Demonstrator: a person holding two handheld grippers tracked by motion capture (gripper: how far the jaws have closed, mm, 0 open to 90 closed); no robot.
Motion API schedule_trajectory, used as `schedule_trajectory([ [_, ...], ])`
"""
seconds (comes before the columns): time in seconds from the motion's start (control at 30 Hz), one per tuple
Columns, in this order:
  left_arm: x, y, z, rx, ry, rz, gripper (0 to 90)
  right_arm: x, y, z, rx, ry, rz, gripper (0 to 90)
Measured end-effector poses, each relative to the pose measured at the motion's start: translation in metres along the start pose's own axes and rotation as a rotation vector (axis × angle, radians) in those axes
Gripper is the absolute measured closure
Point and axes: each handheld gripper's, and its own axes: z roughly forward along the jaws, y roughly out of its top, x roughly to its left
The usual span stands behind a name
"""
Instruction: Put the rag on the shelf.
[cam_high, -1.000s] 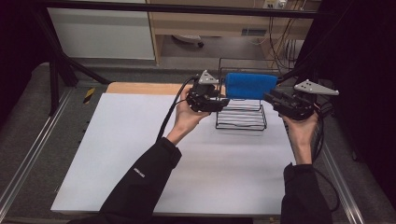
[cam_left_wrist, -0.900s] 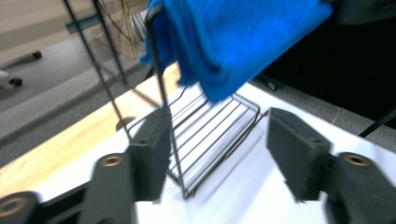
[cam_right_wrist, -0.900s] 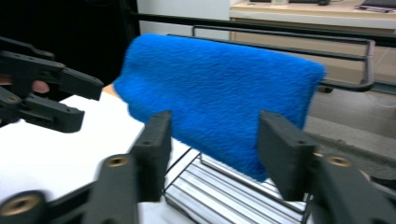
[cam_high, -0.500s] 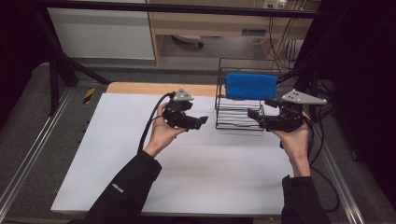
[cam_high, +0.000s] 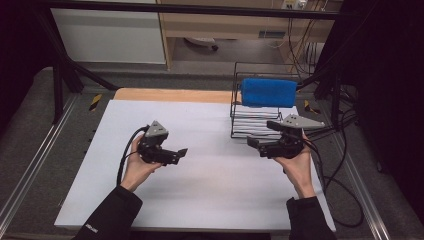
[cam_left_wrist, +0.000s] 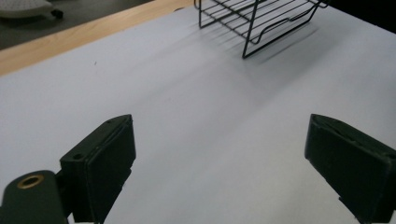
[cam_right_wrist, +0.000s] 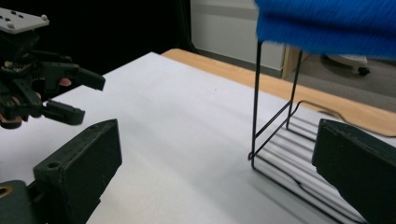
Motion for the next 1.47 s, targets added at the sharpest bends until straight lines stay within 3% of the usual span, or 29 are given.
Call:
schedule_trajectory([
  [0.17, 0.008, -0.026, -0.011, 0.01, 0.03, -0.022, 9.2, 0.001, -0.026, 0.008, 0.035, 0.014, 0.018, 0.6],
  [0.43, 0.009, -0.061, -0.028, 0.013, 0.025, -0.012, 9.6, 0.0, -0.068, 0.015, 0.114, 0.051, 0.049, 0.6],
  [0.6, 0.013, -0.083, -0.035, 0.044, 0.028, -0.004, 9.5, -0.004, -0.09, 0.012, 0.15, 0.05, 0.042, 0.6],
  [0.87, 0.023, -0.107, -0.045, 0.057, 0.016, -0.012, 9.5, -0.013, -0.122, -0.001, 0.189, 0.046, 0.049, 0.6],
  [1.03, 0.029, -0.118, -0.048, 0.043, 0.019, -0.041, 9.7, -0.02, -0.138, -0.008, 0.22, 0.029, 0.072, 0.6],
  [1.13, 0.029, -0.122, -0.046, 0.061, 0.02, -0.039, 9.7, -0.024, -0.142, -0.009, 0.219, 0.028, 0.093, 0.6],
  [1.47, 0.029, -0.122, -0.044, 0.06, 0.005, -0.041, 9.6, -0.023, -0.146, -0.006, 0.259, 0.024, 0.071, 0.6],
])
